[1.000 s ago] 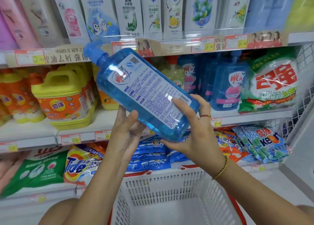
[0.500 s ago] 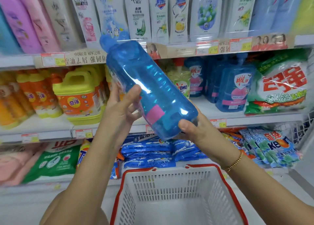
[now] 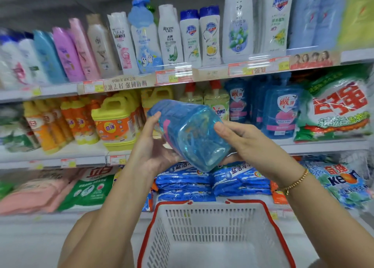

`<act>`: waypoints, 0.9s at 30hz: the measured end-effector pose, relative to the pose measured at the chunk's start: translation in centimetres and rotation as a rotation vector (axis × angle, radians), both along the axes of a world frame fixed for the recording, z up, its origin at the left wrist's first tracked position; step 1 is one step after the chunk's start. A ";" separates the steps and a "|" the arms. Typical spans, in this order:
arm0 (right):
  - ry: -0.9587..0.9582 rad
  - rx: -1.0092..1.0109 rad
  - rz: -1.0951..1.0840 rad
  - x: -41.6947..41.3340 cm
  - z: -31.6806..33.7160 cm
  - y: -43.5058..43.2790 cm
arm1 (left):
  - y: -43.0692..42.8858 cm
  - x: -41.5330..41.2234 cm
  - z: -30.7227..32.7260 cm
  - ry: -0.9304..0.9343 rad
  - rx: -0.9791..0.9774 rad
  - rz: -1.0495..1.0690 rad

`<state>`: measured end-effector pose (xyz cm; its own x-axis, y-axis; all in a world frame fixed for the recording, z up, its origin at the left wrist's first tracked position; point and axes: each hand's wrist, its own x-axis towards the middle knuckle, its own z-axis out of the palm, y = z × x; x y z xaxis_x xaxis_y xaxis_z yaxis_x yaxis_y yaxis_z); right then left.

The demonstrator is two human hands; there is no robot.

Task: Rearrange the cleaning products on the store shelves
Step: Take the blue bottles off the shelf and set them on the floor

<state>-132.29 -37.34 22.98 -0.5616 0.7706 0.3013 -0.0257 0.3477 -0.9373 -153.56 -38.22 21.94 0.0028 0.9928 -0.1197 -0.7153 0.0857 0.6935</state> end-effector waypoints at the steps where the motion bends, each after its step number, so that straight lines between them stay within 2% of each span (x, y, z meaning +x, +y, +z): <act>1: -0.054 0.007 0.003 0.4 0.0 0.0 | -0.1 0.3 -0.2 0.011 -0.012 0.036; 7: -0.290 0.141 -0.179 1.9 0.0 0.0 | 0.1 2.9 -1.6 0.270 0.059 0.202; 15: -0.262 0.225 -0.377 3.4 1.6 1.5 | 2.3 8.2 -4.1 0.841 0.409 0.356; 19: -0.435 0.313 -0.576 6.0 1.3 3.4 | 4.3 12.3 -6.1 1.097 0.461 0.332; 22: -0.488 0.259 -0.718 9.4 0.0 5.1 | 6.3 15.9 -7.9 1.135 0.510 0.240; 27: -0.438 0.109 -0.849 15.6 -4.5 8.0 | 10.0 22.9 -11.8 1.097 0.554 0.054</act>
<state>-116.68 -29.37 18.51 0.0911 0.9523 0.2914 0.6197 0.1748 -0.7651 -130.68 -28.19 10.19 0.1238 0.9059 0.4050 0.2758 -0.4235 0.8629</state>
